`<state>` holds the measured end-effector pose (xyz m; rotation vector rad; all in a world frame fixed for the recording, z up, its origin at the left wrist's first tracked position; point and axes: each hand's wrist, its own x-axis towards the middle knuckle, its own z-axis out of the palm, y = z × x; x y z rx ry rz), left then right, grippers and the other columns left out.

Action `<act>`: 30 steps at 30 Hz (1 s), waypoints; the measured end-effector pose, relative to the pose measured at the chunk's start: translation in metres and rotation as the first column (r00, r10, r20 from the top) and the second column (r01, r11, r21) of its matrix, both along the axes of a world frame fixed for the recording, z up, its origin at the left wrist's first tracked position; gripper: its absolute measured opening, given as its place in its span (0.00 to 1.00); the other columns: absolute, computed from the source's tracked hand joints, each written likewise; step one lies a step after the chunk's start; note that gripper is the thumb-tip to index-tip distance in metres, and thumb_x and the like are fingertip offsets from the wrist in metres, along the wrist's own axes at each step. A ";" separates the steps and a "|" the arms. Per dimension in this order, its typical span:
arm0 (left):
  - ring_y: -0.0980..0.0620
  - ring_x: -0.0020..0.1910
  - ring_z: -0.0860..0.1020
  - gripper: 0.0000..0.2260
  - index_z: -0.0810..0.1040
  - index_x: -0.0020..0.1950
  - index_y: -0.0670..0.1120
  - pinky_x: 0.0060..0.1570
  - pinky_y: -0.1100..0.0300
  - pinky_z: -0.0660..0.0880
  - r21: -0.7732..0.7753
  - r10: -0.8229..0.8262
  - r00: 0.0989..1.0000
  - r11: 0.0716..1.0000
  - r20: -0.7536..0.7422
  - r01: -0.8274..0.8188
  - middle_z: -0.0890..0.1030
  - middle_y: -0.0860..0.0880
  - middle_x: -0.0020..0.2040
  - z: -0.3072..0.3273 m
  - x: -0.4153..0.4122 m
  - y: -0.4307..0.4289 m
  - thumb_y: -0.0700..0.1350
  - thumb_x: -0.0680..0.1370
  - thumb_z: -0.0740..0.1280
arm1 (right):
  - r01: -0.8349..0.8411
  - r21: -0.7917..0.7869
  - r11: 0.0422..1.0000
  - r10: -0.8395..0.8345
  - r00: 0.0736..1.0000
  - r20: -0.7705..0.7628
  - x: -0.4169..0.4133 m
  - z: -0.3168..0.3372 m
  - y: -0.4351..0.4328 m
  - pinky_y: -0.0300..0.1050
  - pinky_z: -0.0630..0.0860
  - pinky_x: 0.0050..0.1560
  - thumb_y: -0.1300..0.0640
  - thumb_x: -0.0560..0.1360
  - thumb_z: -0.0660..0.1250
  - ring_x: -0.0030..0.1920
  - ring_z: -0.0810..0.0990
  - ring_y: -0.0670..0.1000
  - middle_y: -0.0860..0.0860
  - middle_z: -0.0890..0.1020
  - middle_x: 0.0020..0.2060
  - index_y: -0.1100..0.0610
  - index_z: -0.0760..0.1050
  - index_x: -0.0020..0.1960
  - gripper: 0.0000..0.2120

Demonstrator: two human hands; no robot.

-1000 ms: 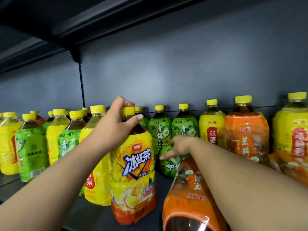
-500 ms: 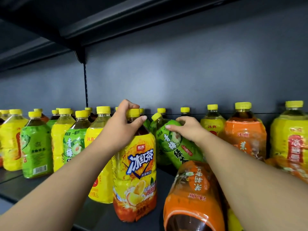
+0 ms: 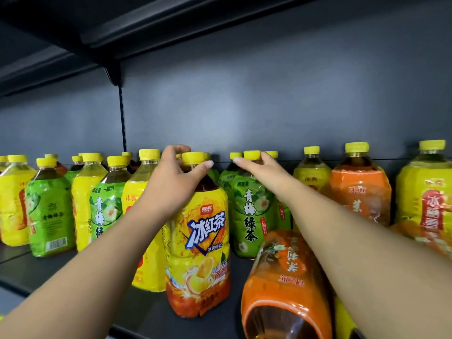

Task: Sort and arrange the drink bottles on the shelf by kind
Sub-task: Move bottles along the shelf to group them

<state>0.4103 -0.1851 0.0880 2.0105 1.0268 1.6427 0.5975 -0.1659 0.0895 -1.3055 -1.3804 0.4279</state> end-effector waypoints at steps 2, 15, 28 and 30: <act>0.47 0.44 0.79 0.15 0.67 0.54 0.50 0.44 0.56 0.74 -0.004 -0.006 1.000 1.000 0.016 0.006 0.80 0.45 0.48 -0.001 0.000 0.000 0.51 0.73 0.69 | 0.088 -0.023 0.996 -0.086 0.993 0.086 0.000 -0.004 0.002 0.41 0.65 0.57 0.45 0.71 0.69 0.62 0.70 0.51 0.47 0.71 0.60 0.54 0.64 0.68 0.30; 0.49 0.45 0.75 0.17 0.70 0.59 0.47 0.44 0.61 0.68 0.091 0.137 0.990 0.986 0.030 -0.139 0.76 0.50 0.44 -0.006 0.011 0.004 0.50 0.74 0.68 | -0.018 0.031 0.999 0.017 1.000 0.022 0.001 -0.009 0.015 0.44 0.69 0.61 0.57 0.73 0.68 0.57 0.75 0.49 0.51 0.76 0.60 0.56 0.71 0.61 0.17; 0.43 0.68 0.65 0.26 0.62 0.71 0.40 0.64 0.55 0.59 0.306 0.323 0.939 0.912 -0.118 -0.275 0.69 0.41 0.68 -0.013 0.029 0.008 0.53 0.78 0.58 | 0.372 -0.192 0.908 -0.164 0.737 0.656 0.002 0.011 0.004 0.48 0.66 0.65 0.36 0.74 0.57 0.66 0.68 0.59 0.60 0.69 0.68 0.58 0.66 0.69 0.32; 0.41 0.69 0.64 0.28 0.66 0.69 0.39 0.67 0.52 0.58 0.475 0.362 0.913 0.848 -0.190 -0.237 0.69 0.40 0.68 -0.024 0.023 -0.001 0.56 0.77 0.53 | 0.406 -0.231 0.884 -0.092 0.635 0.767 0.004 0.022 -0.020 0.46 0.65 0.63 0.36 0.76 0.54 0.66 0.70 0.58 0.58 0.70 0.68 0.60 0.66 0.69 0.33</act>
